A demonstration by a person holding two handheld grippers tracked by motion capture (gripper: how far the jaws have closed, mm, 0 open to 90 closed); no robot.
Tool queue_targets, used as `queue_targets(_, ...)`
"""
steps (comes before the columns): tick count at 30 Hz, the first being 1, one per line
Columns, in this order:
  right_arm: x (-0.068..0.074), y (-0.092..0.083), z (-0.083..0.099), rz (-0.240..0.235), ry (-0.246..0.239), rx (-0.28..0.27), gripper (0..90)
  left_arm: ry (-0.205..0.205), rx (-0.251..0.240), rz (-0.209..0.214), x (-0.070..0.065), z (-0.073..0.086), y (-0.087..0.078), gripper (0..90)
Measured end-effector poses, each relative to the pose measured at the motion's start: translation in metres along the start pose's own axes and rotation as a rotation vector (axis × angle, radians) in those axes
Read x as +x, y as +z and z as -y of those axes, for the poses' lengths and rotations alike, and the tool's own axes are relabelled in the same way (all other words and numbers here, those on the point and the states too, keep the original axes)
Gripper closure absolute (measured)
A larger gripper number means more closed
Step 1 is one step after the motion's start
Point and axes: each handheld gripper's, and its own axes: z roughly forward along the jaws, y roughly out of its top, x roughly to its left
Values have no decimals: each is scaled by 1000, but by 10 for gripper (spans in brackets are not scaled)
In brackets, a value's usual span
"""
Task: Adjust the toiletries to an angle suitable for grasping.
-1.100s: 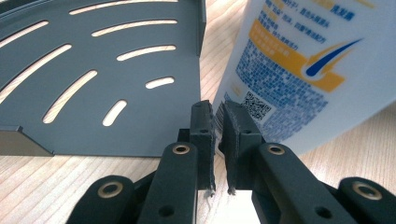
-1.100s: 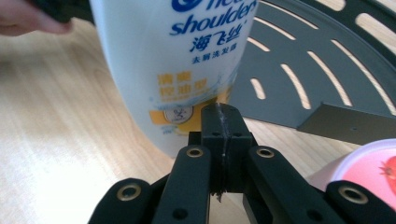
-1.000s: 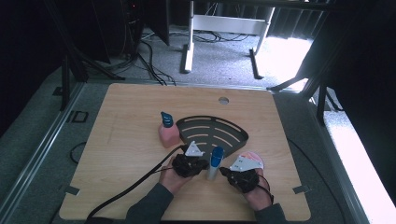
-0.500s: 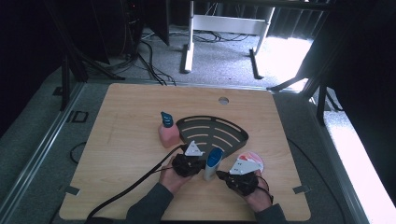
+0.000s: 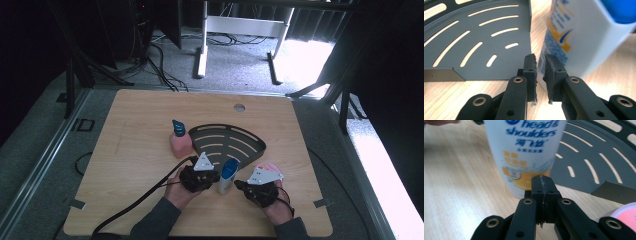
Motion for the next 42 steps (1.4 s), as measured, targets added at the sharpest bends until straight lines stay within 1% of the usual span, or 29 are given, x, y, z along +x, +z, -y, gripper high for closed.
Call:
queue_targets(4, -2, 2, -2, 40, -1, 8, 897, 10, -1, -2, -5, -1, -9, 794)
queue_targets(7, -3, 4, -5, 53, -3, 5, 898, 9, -12, 1, -10, 1, -15, 794)
queue_targets(10, -5, 6, -8, 68, -3, 7, 899, 22, -2, 4, -16, 4, -18, 795)
queue_targets(11, -5, 6, -8, 68, -3, 7, 899, 22, -2, 4, -16, 4, -18, 797)
queue_targets(13, -8, 8, -9, 71, 3, 6, 899, 37, 9, 17, -22, 6, -21, 812)
queue_targets(14, -9, 9, -9, 72, 4, 4, 899, 42, 6, 23, -25, 6, -23, 827)
queue_targets(17, -10, 11, -9, 71, 5, 6, 899, 51, -3, 61, -34, 7, -25, 863)
queue_targets(19, -9, 12, -9, 66, 2, 6, 900, 56, 3, 76, -37, 8, -25, 867)
queue_targets(21, -10, 12, -9, 57, 9, 5, 900, 56, 8, 80, -39, 9, -24, 867)
queue_targets(22, -10, 12, -9, 46, 14, -1, 900, 55, 9, 81, -39, 9, -24, 867)
queue_targets(23, -10, 12, -9, 46, 14, -1, 900, 55, 9, 81, -39, 9, -24, 867)
queue_targets(24, -10, 12, -9, 38, 17, -5, 900, 57, -5, 79, -42, 9, -25, 867)
queue_targets(26, -8, 12, -9, 30, 6, -4, 900, 60, -2, 78, -42, 9, -26, 866)
queue_targets(28, -7, 13, -9, 24, 5, -2, 900, 60, 5, 67, -43, 10, -26, 866)
queue_targets(31, -4, 14, -9, 15, -5, 3, 900, 63, 14, 62, -42, 10, -25, 866)
queue_targets(35, 0, 16, -11, -1, -20, 0, 900, 71, 16, 49, -42, 10, -28, 866)
queue_targets(39, 5, 17, -13, -20, -34, -6, 900, 76, 7, 37, -42, 11, -32, 865)
queue_targets(41, 6, 18, -14, -23, -37, -5, 900, 74, 5, 32, -42, 11, -33, 865)
queue_targets(42, 7, 18, -14, -27, -40, -6, 900, 70, 6, 23, -41, 13, -35, 865)
